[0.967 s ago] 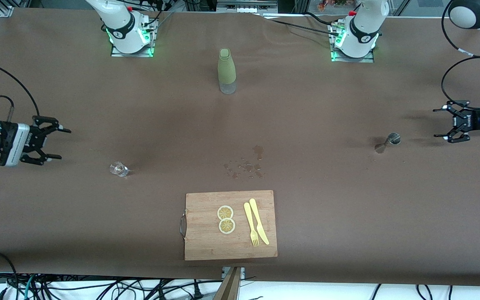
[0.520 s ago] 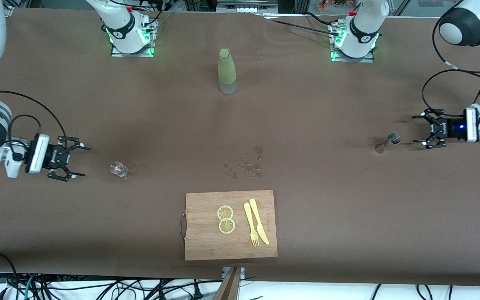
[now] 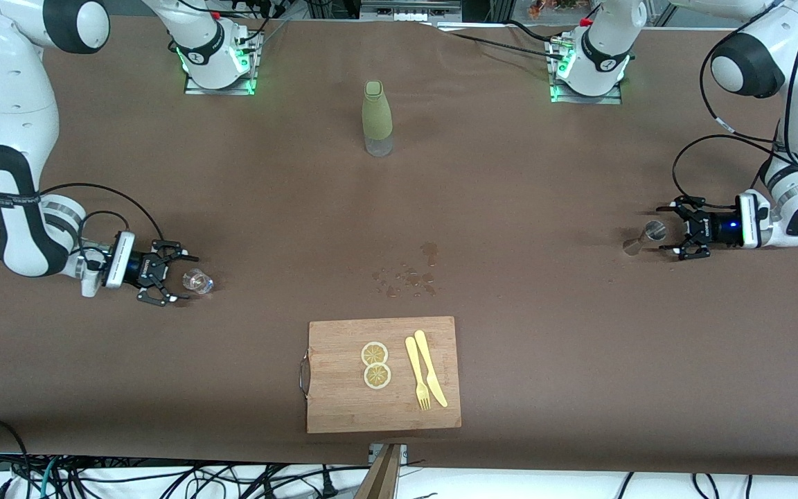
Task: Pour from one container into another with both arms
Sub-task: 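Reach the right gripper to the glass cup while the left gripper reaches the jigger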
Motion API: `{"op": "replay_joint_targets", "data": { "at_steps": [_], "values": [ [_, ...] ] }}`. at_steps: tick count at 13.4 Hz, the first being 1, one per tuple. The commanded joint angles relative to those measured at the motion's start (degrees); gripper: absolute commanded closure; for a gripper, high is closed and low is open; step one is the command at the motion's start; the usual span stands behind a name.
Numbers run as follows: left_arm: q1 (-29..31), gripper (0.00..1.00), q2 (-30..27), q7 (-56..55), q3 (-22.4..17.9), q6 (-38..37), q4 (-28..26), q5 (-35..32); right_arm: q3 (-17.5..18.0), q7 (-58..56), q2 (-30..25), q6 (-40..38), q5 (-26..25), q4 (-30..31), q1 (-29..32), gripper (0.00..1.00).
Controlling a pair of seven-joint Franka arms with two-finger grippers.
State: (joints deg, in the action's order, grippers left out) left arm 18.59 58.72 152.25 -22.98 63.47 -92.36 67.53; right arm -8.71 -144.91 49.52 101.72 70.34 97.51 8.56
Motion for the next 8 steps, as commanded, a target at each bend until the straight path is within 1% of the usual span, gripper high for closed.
{"op": "replay_joint_targets", "data": {
  "at_steps": [1, 5, 6, 8],
  "values": [
    [-1.4, 0.00, 1.4, 3.7, 0.2, 0.3, 1.0, 2.7, 1.8, -1.7, 1.4, -1.8, 1.6, -1.2, 0.1, 0.00],
    [-2.5, 0.00, 1.4, 3.3, 0.3, 0.4, 1.0, 3.6, 2.3, -3.8, 3.0, -2.3, 3.0, -1.3, 0.1, 0.01],
    [-2.8, 0.00, 1.5, 3.3, 0.3, 0.4, 1.0, 4.0, 2.2, -3.7, 3.0, -2.2, 3.2, -1.3, 0.1, 0.06],
    [-3.1, 0.00, 1.6, 3.2, 0.3, 0.5, 1.0, 4.1, 2.2, -3.2, 3.0, -2.3, 3.3, -1.4, 0.2, 0.69]
  ]
}}
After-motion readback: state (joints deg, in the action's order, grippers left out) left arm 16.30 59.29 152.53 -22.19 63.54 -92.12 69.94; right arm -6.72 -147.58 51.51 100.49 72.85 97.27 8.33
